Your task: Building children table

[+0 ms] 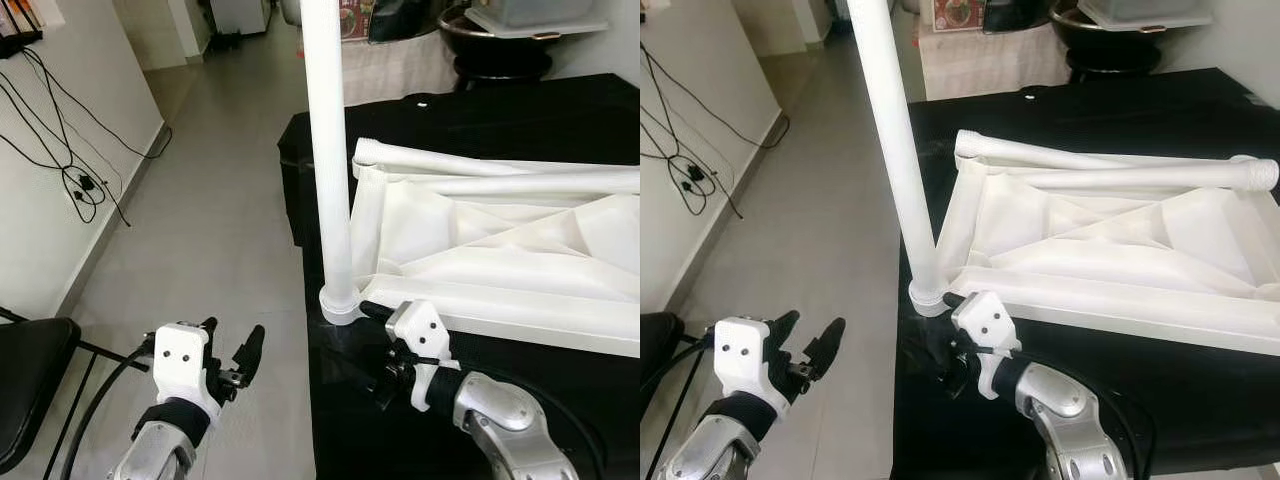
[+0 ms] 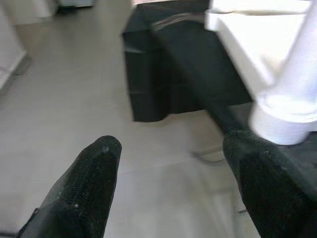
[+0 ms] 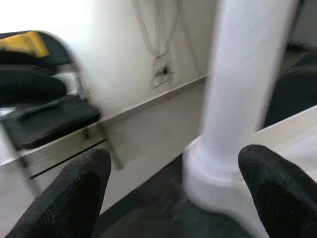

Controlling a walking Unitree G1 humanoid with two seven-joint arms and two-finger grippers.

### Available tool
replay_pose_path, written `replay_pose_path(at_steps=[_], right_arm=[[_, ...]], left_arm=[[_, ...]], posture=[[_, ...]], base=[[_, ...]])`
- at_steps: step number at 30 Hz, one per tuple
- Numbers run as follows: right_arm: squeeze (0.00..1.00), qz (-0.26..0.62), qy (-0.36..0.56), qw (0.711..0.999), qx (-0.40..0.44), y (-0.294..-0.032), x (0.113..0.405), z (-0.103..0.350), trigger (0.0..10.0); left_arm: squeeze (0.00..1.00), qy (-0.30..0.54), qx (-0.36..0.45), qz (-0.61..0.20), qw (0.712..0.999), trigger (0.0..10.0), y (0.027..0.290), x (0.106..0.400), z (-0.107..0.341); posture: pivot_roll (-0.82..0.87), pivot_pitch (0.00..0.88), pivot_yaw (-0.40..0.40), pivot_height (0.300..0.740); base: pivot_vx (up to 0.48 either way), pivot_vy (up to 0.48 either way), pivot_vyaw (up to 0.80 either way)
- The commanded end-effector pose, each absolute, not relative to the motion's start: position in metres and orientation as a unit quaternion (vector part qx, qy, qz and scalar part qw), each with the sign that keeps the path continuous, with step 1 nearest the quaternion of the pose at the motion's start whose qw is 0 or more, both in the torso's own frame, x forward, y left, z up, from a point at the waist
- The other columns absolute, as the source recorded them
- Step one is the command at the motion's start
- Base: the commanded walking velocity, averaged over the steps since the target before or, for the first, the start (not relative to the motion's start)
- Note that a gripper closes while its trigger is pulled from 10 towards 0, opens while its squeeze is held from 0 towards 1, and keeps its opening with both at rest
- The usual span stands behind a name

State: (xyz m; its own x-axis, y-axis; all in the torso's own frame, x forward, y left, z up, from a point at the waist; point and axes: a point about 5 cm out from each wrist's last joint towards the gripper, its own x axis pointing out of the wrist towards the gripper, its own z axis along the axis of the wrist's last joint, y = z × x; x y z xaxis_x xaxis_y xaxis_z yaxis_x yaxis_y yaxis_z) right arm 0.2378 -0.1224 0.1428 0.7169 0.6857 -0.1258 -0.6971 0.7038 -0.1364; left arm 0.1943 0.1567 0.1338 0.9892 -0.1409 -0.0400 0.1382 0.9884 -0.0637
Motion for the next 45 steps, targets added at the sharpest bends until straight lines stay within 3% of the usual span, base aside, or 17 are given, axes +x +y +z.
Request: replay_pose_path(at_steps=[1, 7, 13, 28, 45], right_arm=[[0.00, 0.363, 0.028, 0.928, -0.085, -0.123, 0.241, 0.141, 10.0], [0.00, 0.267, 0.015, 0.961, -0.075, -0.135, 0.262, 0.145, 10.0], [0.00, 0.239, 0.003, 0.967, -0.087, -0.136, 0.270, 0.147, 10.0], [0.00, 0.197, -0.009, 0.976, -0.091, -0.139, 0.279, 0.148, 10.0], [0.00, 0.216, -0.015, 0.969, -0.120, -0.133, 0.278, 0.145, 10.0]], left_arm=[[0.00, 0.048, -0.017, -0.044, 0.998, 10.0, 0.163, 0.194, 0.125], [0.00, 0.038, 0.005, -0.043, 0.998, 10.0, 0.158, 0.199, 0.126], [0.00, 0.034, 0.012, -0.038, 0.999, 10.0, 0.157, 0.201, 0.126], [0.00, 0.037, 0.027, -0.043, 0.998, 10.0, 0.156, 0.203, 0.125], [0.00, 0.039, 0.026, -0.050, 0.998, 10.0, 0.155, 0.206, 0.122]], posture=[[-0.06, 0.076, 0.067, 0.740], [-0.05, 0.073, 0.059, 0.740], [-0.05, 0.071, 0.052, 0.740], [-0.05, 0.067, 0.057, 0.740], [-0.06, 0.057, 0.059, 0.740]], base=[[0.000, 0.000, 0.00], [0.000, 0.000, 0.00], [0.000, 0.080, 0.00], [0.000, 0.480, 0.00], [0.000, 0.480, 0.00]])
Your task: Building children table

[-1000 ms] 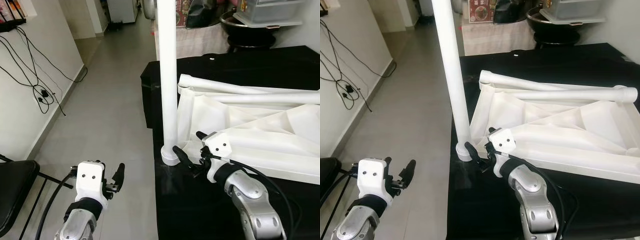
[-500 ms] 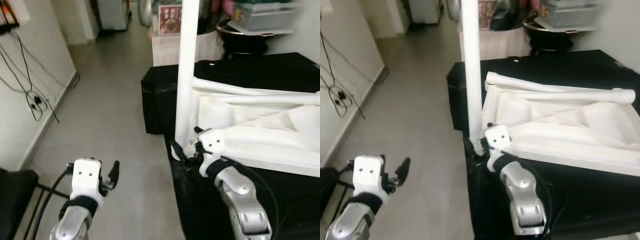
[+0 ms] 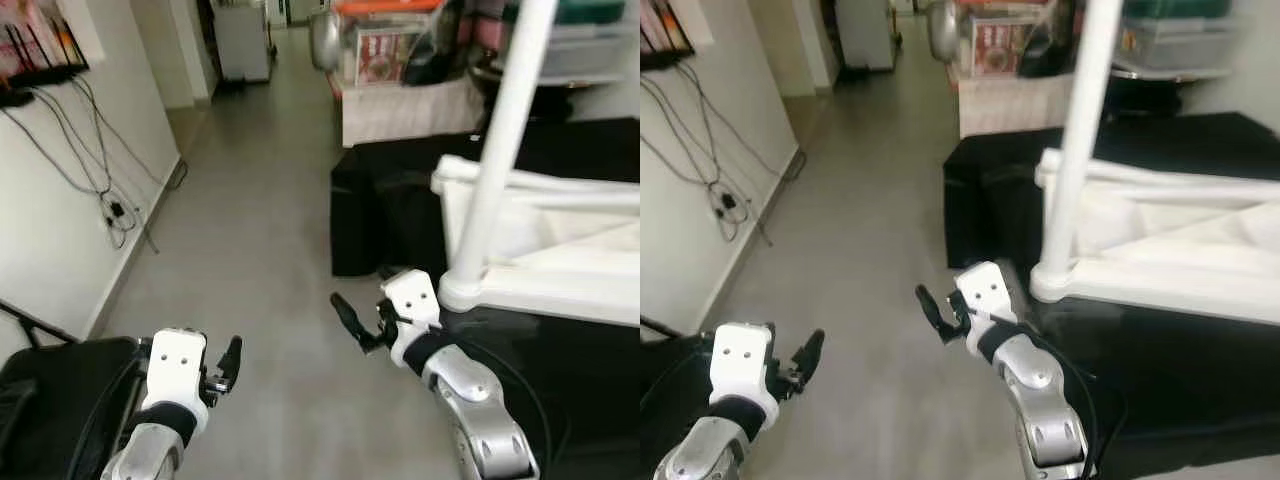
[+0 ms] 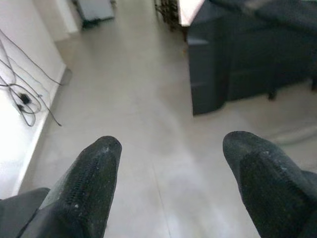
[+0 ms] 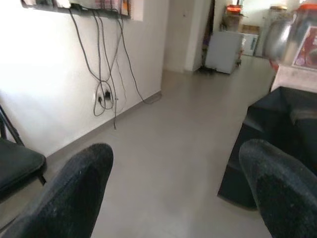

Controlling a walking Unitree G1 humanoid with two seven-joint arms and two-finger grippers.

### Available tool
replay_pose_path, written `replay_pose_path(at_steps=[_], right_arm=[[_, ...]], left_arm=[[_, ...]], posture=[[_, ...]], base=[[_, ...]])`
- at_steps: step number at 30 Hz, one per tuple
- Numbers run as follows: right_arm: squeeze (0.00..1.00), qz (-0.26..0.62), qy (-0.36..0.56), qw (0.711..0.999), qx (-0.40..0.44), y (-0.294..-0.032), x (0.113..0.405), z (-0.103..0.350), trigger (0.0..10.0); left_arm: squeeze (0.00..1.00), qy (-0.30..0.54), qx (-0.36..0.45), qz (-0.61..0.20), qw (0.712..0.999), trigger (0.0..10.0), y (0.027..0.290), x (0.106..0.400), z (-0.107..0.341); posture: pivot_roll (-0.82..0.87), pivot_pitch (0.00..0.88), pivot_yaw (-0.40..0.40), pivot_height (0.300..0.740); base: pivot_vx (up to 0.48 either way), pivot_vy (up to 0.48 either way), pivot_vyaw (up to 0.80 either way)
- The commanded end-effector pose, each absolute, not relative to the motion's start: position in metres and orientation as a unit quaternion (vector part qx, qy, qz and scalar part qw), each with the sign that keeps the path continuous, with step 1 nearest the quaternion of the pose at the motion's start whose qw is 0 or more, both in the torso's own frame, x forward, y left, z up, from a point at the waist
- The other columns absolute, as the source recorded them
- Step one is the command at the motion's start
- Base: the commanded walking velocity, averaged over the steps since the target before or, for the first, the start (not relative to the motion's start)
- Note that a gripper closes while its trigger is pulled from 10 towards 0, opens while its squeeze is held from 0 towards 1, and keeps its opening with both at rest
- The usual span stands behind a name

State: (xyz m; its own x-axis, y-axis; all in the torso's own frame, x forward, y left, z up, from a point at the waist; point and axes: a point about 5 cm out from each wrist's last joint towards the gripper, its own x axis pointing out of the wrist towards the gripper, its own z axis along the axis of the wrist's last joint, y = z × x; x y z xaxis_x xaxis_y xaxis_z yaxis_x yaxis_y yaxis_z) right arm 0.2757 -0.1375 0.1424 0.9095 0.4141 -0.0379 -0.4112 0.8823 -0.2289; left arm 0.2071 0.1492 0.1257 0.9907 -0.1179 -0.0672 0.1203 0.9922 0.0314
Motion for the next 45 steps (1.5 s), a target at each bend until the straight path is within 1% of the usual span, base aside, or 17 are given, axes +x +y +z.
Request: replay_pose_path(at_steps=[1, 4, 9, 14, 18, 29, 45], right_arm=[[0.00, 0.216, -0.015, 0.969, -0.119, -0.132, 0.278, 0.145, 10.0], [0.00, 0.216, -0.014, 0.969, -0.117, -0.132, 0.278, 0.144, 10.0], [0.00, 0.207, -0.005, 0.971, -0.115, -0.131, 0.281, 0.142, 10.0], [0.00, 0.201, -0.005, 0.973, -0.116, -0.130, 0.284, 0.142, 10.0], [0.00, 0.199, -0.002, 0.974, -0.107, -0.129, 0.289, 0.141, 10.0], [0.00, 0.204, 0.001, 0.974, -0.099, -0.125, 0.295, 0.140, 10.0], [0.00, 0.206, 0.008, 0.974, -0.094, -0.126, 0.298, 0.138, 10.0]], left_arm=[[0.00, 0.039, 0.025, -0.050, 0.998, 10.0, 0.155, 0.207, 0.122], [0.00, 0.039, 0.025, -0.050, 0.998, 10.0, 0.155, 0.207, 0.123], [0.00, 0.032, 0.037, -0.059, 0.997, 10.0, 0.152, 0.205, 0.128], [0.00, 0.021, 0.024, -0.079, 0.996, 10.0, 0.145, 0.204, 0.134], [0.00, 0.014, 0.008, -0.093, 0.996, 10.0, 0.138, 0.207, 0.137], [0.00, 0.019, 0.007, -0.089, 0.996, 10.0, 0.141, 0.210, 0.130], [0.00, 0.015, -0.005, -0.095, 0.995, 10.0, 0.138, 0.214, 0.131]], posture=[[-0.05, 0.053, 0.060, 0.740], [-0.05, 0.053, 0.060, 0.740], [-0.05, 0.048, 0.059, 0.740], [-0.05, 0.048, 0.059, 0.740], [-0.05, 0.032, 0.063, 0.740], [-0.05, 0.026, 0.060, 0.740], [-0.05, 0.026, 0.047, 0.740]], base=[[0.000, 0.480, 0.00], [0.000, 0.480, 0.00], [0.000, 0.000, 0.00], [0.000, 0.000, 0.00], [0.272, 0.000, 0.00], [0.359, 0.000, 0.00], [0.385, 0.000, 0.00]])
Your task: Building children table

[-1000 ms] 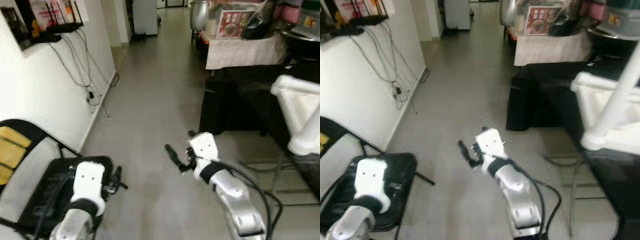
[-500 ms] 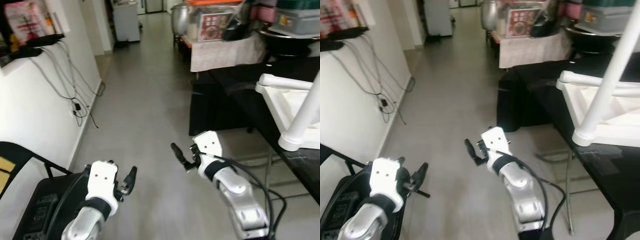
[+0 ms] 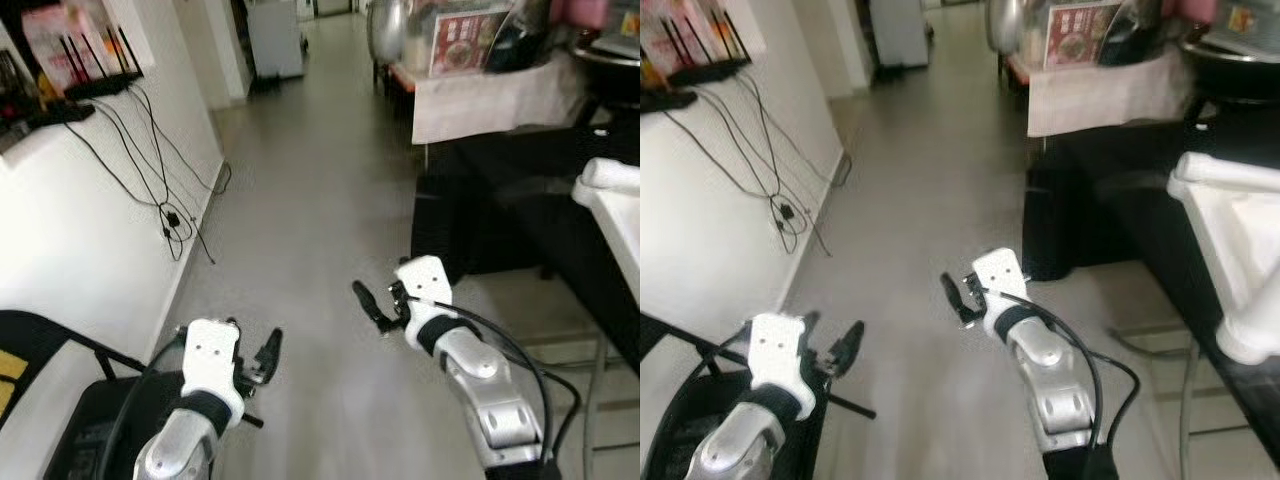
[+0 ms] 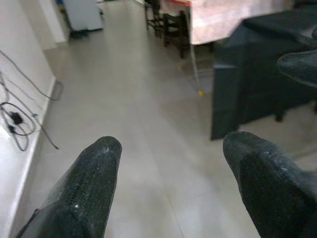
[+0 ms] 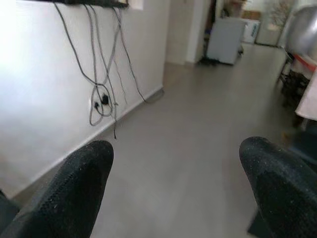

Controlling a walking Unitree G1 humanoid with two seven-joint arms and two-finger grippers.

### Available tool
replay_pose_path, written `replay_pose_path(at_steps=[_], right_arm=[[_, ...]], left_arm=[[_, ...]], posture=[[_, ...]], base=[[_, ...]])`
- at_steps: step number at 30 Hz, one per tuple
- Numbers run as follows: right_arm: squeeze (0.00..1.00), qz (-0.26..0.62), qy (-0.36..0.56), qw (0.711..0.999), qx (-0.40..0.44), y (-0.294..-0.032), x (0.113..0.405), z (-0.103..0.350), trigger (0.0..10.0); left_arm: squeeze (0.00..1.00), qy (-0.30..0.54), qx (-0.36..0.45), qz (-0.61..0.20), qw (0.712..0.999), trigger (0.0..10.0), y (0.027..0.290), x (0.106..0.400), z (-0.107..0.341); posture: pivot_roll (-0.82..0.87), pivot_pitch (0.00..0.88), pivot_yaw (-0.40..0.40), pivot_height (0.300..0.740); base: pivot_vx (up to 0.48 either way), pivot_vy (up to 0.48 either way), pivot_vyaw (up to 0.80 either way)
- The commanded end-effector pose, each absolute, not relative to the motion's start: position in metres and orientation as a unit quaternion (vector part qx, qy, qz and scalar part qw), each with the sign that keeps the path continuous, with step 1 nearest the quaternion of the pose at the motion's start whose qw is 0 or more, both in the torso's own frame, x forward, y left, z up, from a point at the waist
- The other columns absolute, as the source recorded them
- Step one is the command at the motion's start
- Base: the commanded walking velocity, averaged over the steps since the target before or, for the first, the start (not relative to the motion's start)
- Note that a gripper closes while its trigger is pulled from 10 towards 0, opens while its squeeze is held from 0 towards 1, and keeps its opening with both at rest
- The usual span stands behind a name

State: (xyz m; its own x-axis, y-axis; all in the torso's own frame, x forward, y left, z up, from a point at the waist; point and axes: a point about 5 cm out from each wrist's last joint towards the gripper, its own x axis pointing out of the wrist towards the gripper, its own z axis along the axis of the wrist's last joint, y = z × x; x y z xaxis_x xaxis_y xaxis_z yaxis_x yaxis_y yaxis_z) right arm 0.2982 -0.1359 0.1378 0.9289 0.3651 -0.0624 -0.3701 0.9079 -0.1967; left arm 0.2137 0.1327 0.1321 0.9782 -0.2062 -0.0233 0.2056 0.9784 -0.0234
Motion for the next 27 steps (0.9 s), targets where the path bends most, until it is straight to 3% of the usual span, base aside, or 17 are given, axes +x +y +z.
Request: replay_pose_path(at_steps=[1, 24, 27], right_arm=[[0.00, 0.206, 0.008, 0.974, -0.093, -0.1265, 0.2988, 0.1383, 10.0], [0.00, 0.226, 0.003, 0.971, -0.081, -0.1240, 0.3016, 0.1375, 10.0], [0.00, 0.235, 0.005, 0.969, -0.077, -0.1228, 0.3014, 0.1368, 10.0]], left_arm=[[0.00, 0.015, -0.005, -0.095, 0.995, 10.0, 0.1380, 0.2150, 0.1306], [0.00, 0.008, -0.011, -0.096, 0.995, 10.0, 0.1383, 0.2197, 0.1301], [0.00, 0.007, -0.011, -0.095, 0.995, 10.0, 0.1384, 0.2205, 0.1301]], posture=[[-0.05, 0.026, 0.047, 0.740], [-0.07, 0.022, 0.055, 0.740], [-0.07, 0.020, 0.058, 0.740]], base=[[0.382, 0.000, 0.00], [0.354, 0.000, 0.00], [0.335, 0.000, -0.56]])
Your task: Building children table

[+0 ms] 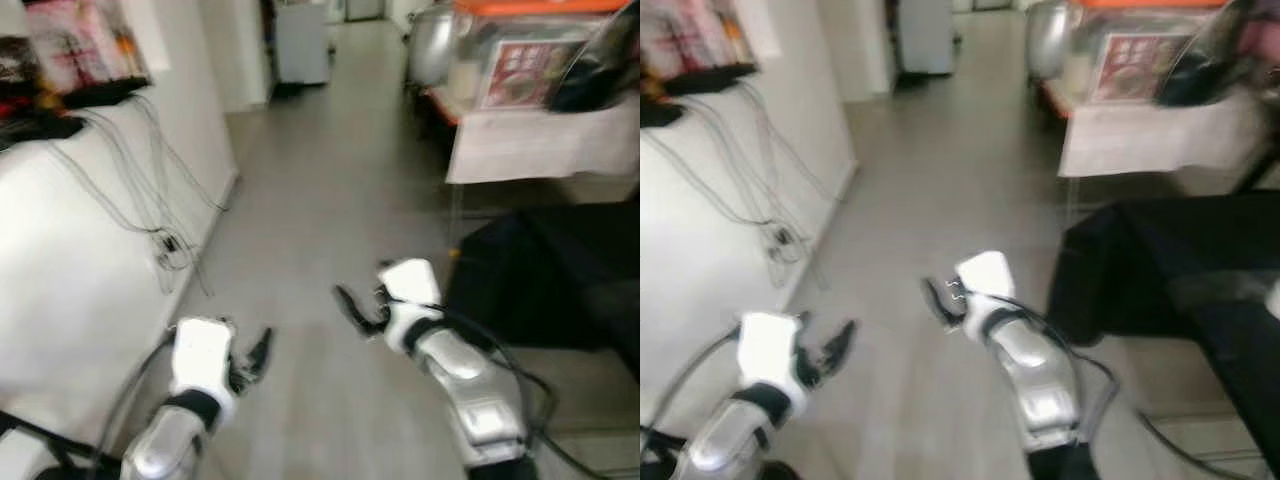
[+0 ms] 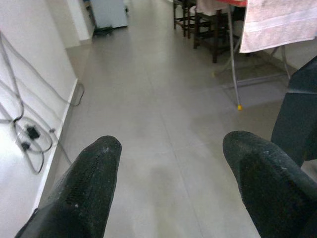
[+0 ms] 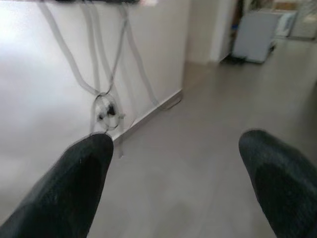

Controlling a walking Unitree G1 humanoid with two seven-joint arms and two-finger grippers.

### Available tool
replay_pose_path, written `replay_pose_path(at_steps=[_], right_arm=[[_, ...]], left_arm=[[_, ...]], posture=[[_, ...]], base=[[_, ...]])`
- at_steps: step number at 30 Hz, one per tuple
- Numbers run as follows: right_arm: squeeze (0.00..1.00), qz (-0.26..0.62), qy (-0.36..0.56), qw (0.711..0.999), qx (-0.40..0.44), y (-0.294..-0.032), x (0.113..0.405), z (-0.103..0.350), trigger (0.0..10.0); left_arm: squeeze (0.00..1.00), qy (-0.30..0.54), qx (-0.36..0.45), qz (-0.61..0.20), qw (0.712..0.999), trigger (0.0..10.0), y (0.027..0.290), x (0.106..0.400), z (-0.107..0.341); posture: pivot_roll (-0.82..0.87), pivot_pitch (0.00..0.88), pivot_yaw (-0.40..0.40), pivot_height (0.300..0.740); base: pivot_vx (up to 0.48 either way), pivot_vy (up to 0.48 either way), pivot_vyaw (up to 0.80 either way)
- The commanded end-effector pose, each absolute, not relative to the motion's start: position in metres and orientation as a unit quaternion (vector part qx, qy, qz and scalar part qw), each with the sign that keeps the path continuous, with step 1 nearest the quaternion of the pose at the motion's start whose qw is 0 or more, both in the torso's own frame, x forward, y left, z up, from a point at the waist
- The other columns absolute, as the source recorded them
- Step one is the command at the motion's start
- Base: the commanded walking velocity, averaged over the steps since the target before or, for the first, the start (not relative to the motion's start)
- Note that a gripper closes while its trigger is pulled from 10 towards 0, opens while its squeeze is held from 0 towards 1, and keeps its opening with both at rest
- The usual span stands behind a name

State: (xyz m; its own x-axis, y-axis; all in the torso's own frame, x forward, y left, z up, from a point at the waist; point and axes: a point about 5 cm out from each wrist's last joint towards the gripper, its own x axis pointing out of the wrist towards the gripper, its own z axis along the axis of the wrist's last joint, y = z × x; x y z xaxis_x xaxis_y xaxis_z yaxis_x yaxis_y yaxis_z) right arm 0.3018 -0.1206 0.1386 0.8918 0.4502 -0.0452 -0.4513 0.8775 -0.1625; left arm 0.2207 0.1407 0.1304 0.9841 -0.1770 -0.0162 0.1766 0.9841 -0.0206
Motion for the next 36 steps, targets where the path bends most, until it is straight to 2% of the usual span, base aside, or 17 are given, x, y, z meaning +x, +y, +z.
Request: replay_pose_path(at_steps=[1, 9, 18, 21, 23, 27, 30, 36], right_arm=[[0.00, 0.235, 0.005, 0.969, -0.077, -0.123, 0.301, 0.137, 10.0], [0.00, 0.244, 0.002, 0.967, -0.076, -0.121, 0.301, 0.137, 10.0], [0.00, 0.262, -0.016, 0.962, -0.074, -0.120, 0.302, 0.142, 10.0], [0.00, 0.267, -0.018, 0.962, -0.047, -0.118, 0.304, 0.148, 10.0], [0.00, 0.319, -0.046, 0.946, -0.001, -0.106, 0.302, 0.172, 10.0], [0.00, 0.352, -0.081, 0.933, 0.002, -0.096, 0.301, 0.197, 10.0], [0.00, 0.347, -0.096, 0.933, -0.007, -0.095, 0.304, 0.208, 10.0], [0.00, 0.232, -0.095, 0.966, -0.065, -0.118, 0.325, 0.213, 10.0]], left_arm=[[0.00, 0.007, -0.011, -0.095, 0.995, 10.0, 0.138, 0.220, 0.130], [0.00, 0.004, -0.010, -0.097, 0.995, 10.0, 0.139, 0.222, 0.131], [0.00, -0.012, -0.002, -0.088, 0.996, 10.0, 0.144, 0.230, 0.137], [0.00, -0.016, 0.001, -0.084, 0.996, 10.0, 0.146, 0.232, 0.139], [0.00, -0.028, 0.008, -0.082, 0.996, 10.0, 0.148, 0.236, 0.145], [0.00, -0.041, 0.014, -0.078, 0.996, 10.0, 0.151, 0.243, 0.153], [0.00, -0.047, 0.008, -0.078, 0.996, 10.0, 0.152, 0.246, 0.157], [0.00, -0.037, 0.023, -0.093, 0.995, 10.0, 0.151, 0.247, 0.151]], posture=[[-0.07, 0.020, 0.058, 0.740], [-0.07, 0.017, 0.059, 0.740], [-0.06, 0.008, 0.057, 0.740], [-0.05, 0.003, 0.062, 0.740], [-0.05, 0.001, 0.064, 0.740], [-0.06, 0.000, 0.065, 0.740], [-0.06, 0.000, 0.066, 0.740], [-0.06, 0.000, 0.068, 0.740]], base=[[0.337, 0.000, -0.80], [0.330, 0.000, -0.80], [0.320, 0.000, 0.00], [0.315, 0.000, 0.00], [0.296, 0.000, -0.80], [0.142, 0.000, -0.80], [0.000, 0.000, -0.80], [0.000, 0.000, -0.80]])
